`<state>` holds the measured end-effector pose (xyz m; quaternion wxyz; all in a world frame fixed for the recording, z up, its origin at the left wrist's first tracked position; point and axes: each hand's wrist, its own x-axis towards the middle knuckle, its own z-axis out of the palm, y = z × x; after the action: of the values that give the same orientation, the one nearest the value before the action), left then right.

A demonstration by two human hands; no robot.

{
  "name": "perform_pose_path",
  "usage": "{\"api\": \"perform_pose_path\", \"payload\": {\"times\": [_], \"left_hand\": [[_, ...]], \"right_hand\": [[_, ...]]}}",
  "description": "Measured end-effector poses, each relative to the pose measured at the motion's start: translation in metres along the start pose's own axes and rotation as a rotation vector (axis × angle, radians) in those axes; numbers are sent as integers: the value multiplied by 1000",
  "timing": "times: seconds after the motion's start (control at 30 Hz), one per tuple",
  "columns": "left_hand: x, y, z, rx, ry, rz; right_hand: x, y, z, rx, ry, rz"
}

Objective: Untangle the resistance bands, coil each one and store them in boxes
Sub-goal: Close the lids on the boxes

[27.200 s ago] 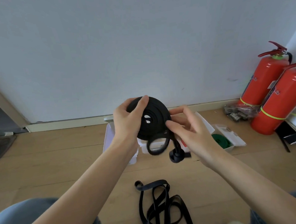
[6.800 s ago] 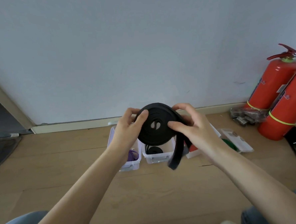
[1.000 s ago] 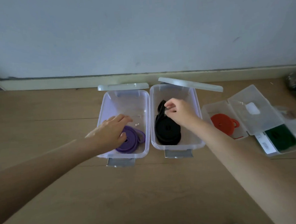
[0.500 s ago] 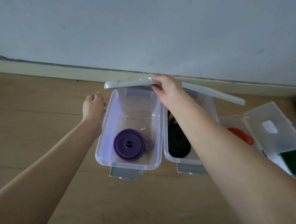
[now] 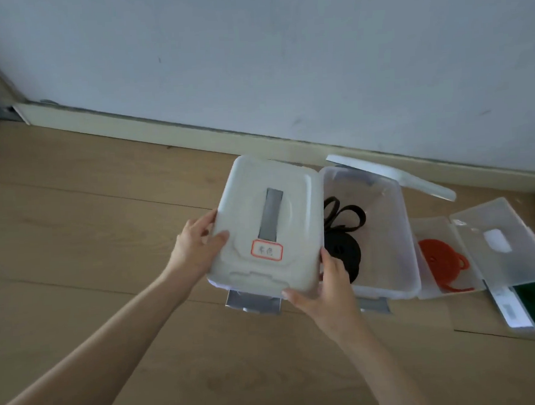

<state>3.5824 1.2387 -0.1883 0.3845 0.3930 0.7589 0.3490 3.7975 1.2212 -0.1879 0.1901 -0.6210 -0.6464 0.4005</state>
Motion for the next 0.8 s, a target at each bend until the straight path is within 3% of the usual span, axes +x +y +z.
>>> {"api": "perform_pose_path", "payload": {"times": [0.1,0.3,0.53,0.67,0.8], "left_hand": [[0,-14,4,100,-12,-34],[4,-15,-4,37,-130,-66],[-18,-44,-42,208,-43,-43],[-12,-45,-38,170,1,-40],[-6,-45,-35,109,13,-53]], "right_hand": [[-3,1,11,-95,25,-14],[-1,-1,16,-171,31,33],[-2,-17,21,-132,-180,-135],[25,-30,26,-156,-115,-59],[89,-52,26,-507,-53,-201]]}}
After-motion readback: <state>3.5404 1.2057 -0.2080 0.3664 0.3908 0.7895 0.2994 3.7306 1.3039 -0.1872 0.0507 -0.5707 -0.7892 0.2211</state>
